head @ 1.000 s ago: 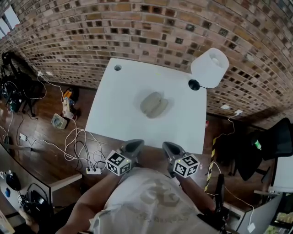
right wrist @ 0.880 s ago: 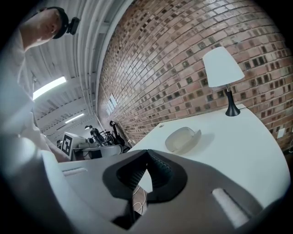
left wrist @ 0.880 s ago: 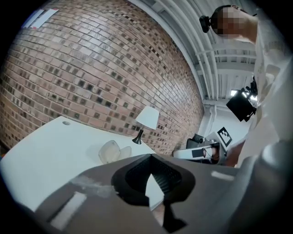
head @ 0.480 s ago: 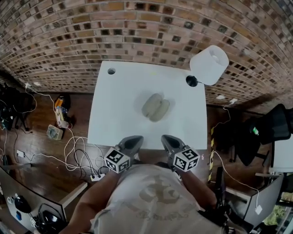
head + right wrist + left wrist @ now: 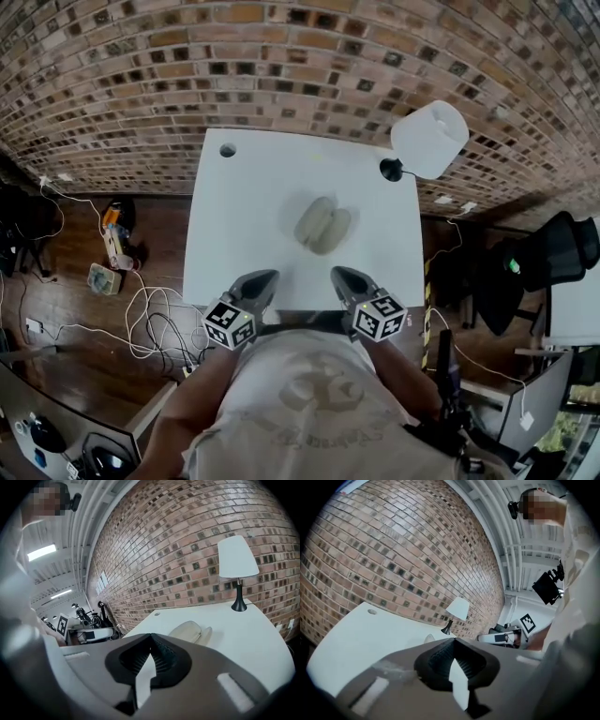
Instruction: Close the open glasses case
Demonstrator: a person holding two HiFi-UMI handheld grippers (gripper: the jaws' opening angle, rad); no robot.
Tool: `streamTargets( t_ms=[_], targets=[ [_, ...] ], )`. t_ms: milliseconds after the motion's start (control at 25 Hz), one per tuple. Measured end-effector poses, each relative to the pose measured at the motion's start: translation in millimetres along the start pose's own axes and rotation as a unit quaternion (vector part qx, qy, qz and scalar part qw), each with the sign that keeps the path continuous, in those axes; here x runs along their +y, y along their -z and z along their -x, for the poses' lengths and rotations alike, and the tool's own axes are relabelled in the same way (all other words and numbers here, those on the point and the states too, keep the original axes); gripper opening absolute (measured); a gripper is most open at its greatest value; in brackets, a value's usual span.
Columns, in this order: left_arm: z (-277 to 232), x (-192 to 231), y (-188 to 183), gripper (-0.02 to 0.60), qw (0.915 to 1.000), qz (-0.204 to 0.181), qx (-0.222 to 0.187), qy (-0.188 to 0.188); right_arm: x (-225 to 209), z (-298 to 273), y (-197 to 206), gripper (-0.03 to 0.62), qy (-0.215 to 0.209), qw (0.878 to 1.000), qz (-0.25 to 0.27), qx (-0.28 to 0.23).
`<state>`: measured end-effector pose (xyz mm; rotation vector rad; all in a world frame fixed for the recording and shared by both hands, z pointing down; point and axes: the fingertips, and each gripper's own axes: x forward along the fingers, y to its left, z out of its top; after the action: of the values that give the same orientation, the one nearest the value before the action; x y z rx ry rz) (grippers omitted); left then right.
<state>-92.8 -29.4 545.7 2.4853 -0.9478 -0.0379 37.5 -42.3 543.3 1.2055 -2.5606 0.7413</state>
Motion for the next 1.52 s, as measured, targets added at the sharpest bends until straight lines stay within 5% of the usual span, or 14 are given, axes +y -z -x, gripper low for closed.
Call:
streamTargets(
  t_ms=[720, 1160, 1280, 1400, 1520],
  targets=[
    [-21.6, 12.4, -6.3, 0.006, 0.9996, -0.007, 0.026, 0.006, -72.7, -27.3, 21.8, 0.009, 0.078, 0.992, -0.099, 0.028],
    [-48.8, 16.0, 6.5, 0.006, 0.9982, 0.011, 0.059, 0.009, -126.0, -53.6, 13.9, 0.017, 0.139, 0.987, -0.077, 0.04],
    [-60.2, 15.5, 5.9, 0.006, 0.998, 0.015, 0.06, 0.012, -140.6, -56.3, 14.1, 0.067, 0.157, 0.982, -0.098, 0.043],
    [-68.3, 15.3, 9.1, 0.006, 0.9975, 0.018, 0.067, 0.015, -155.0, -58.3, 22.0, 0.202, 0.186, 0.971, -0.145, 0.048],
    [-72.7, 14.4, 13.1, 0.006, 0.9968, 0.02, 0.075, 0.017, -158.7, -67.6, 31.8, 0.244, 0.19, 0.965, -0.17, 0.062]
  ],
)
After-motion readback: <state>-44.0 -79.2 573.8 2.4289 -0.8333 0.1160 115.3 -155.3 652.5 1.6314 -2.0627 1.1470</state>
